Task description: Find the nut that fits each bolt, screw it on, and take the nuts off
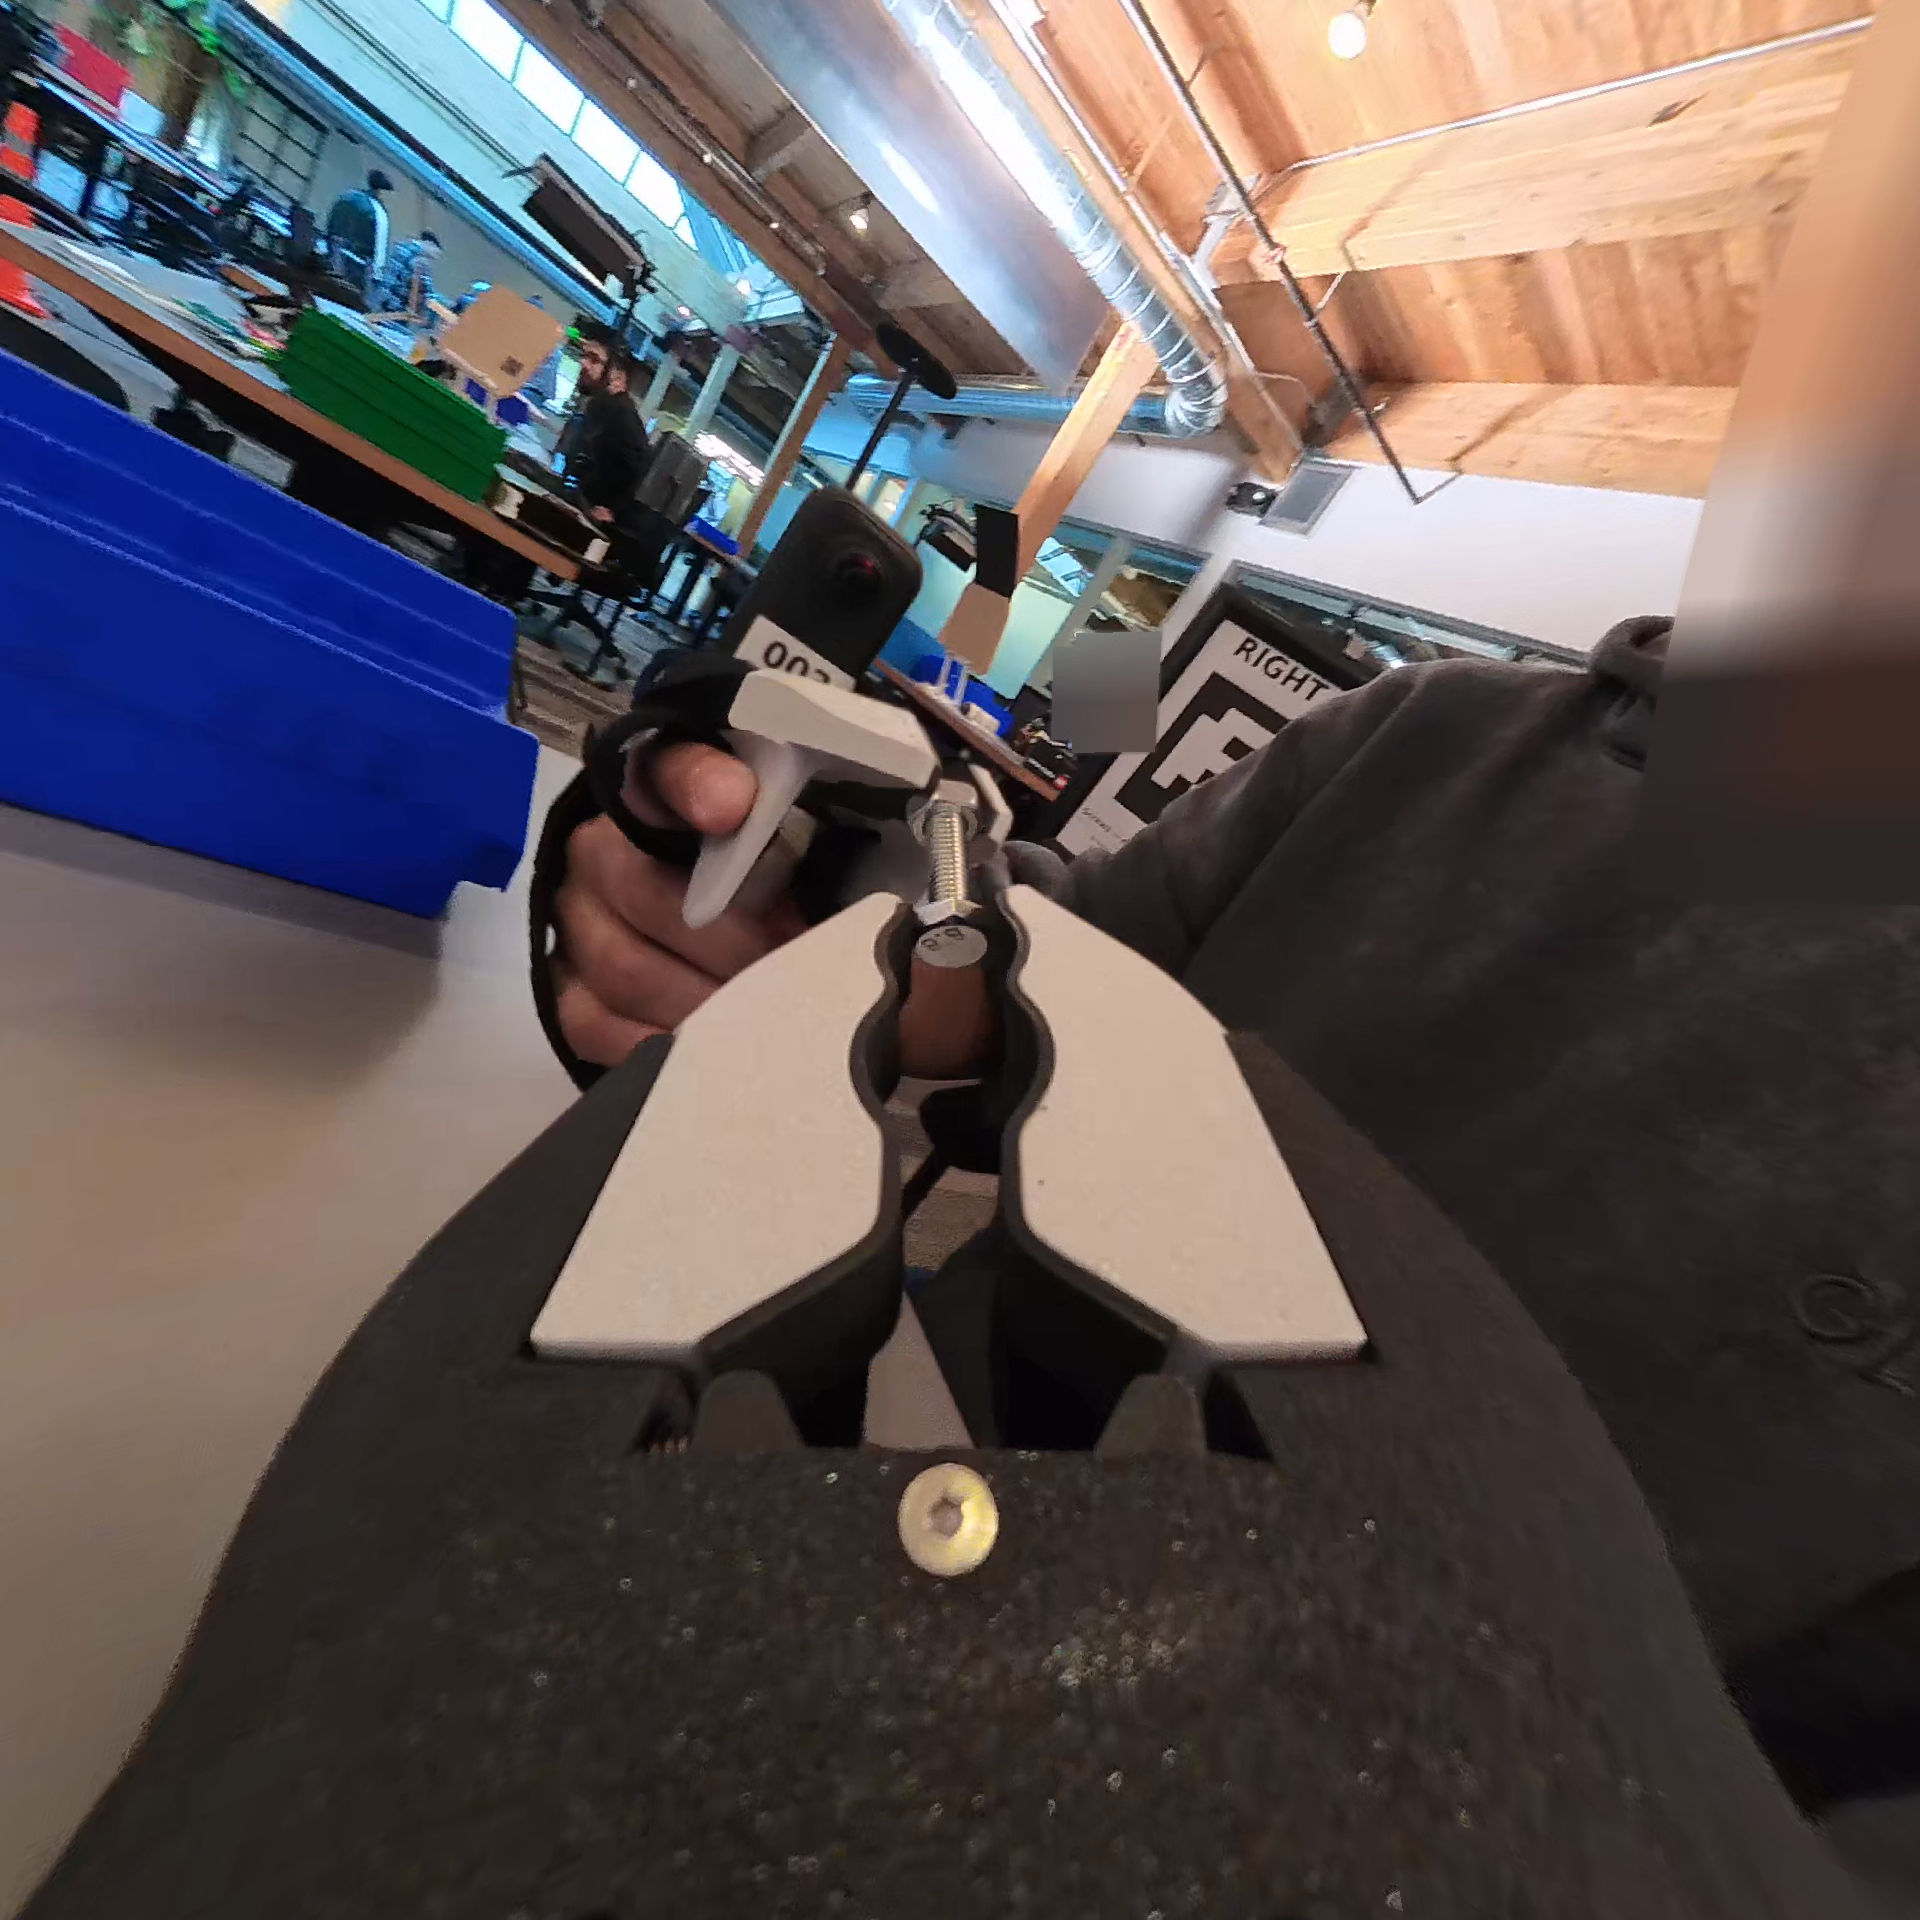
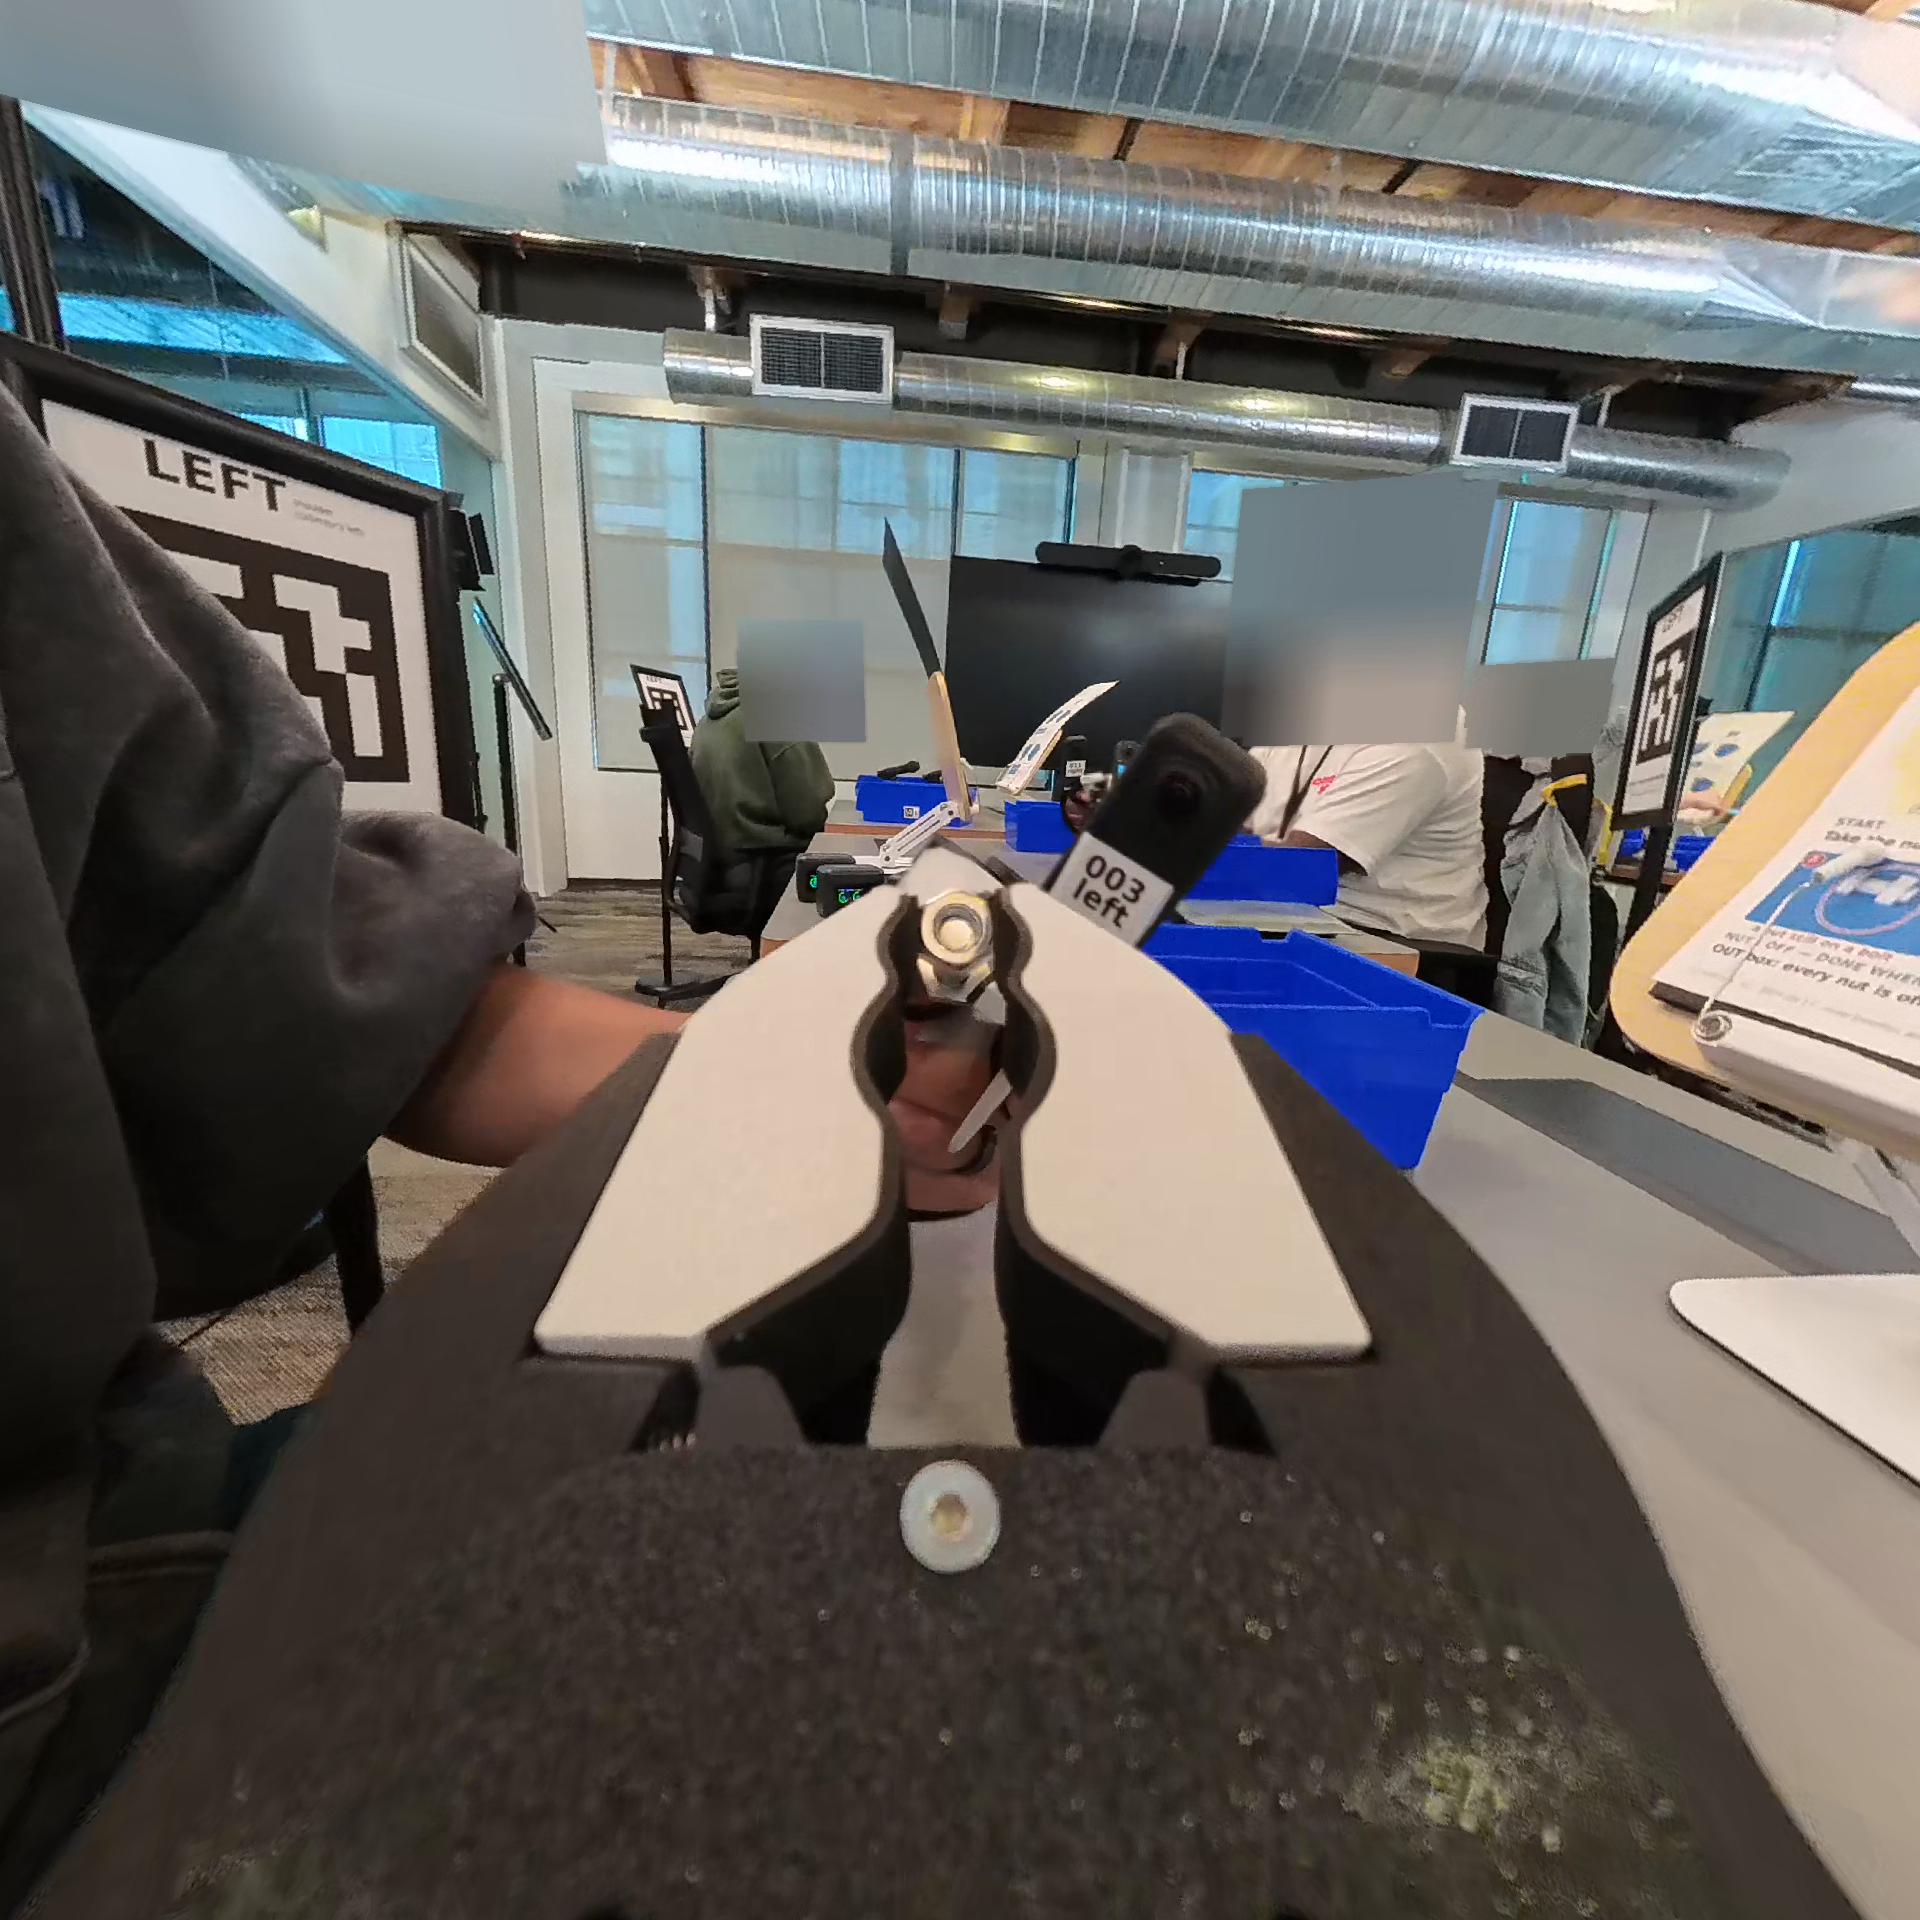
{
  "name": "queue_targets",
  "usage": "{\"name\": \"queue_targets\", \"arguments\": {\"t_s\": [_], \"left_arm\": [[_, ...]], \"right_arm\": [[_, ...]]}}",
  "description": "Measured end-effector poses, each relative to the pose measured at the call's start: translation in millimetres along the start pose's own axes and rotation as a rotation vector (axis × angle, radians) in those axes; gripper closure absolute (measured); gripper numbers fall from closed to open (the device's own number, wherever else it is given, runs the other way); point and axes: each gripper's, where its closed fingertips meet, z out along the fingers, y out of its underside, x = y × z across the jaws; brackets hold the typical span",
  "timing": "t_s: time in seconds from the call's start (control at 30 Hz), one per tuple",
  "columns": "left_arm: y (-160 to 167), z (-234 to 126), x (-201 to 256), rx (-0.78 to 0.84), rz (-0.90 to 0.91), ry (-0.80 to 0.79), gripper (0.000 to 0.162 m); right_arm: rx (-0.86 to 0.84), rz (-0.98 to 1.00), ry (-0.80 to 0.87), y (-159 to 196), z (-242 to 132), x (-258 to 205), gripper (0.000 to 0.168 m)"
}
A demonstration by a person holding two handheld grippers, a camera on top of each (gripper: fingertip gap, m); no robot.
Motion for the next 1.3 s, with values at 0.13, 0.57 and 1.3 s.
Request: {"name": "queue_targets", "arguments": {"t_s": [0.13,0.57,1.3], "left_arm": [[0.6,0.3,-3.4,-0.018,0.053,-0.077,0.148],[6.8,-7.1,-19.2,-0.207,0.284,-0.424,0.148],[23.8,-23.0,-57.6,-0.475,0.612,-0.889,0.148]], "right_arm": [[0.012,0.066,0.027,1.5,-1.5,3.8,0.154],[-0.037,0.355,0.108,18.2,-5.1,17.3,0.154],[-0.049,1.029,0.345,58.2,-17.4,43.4,0.154]]}}
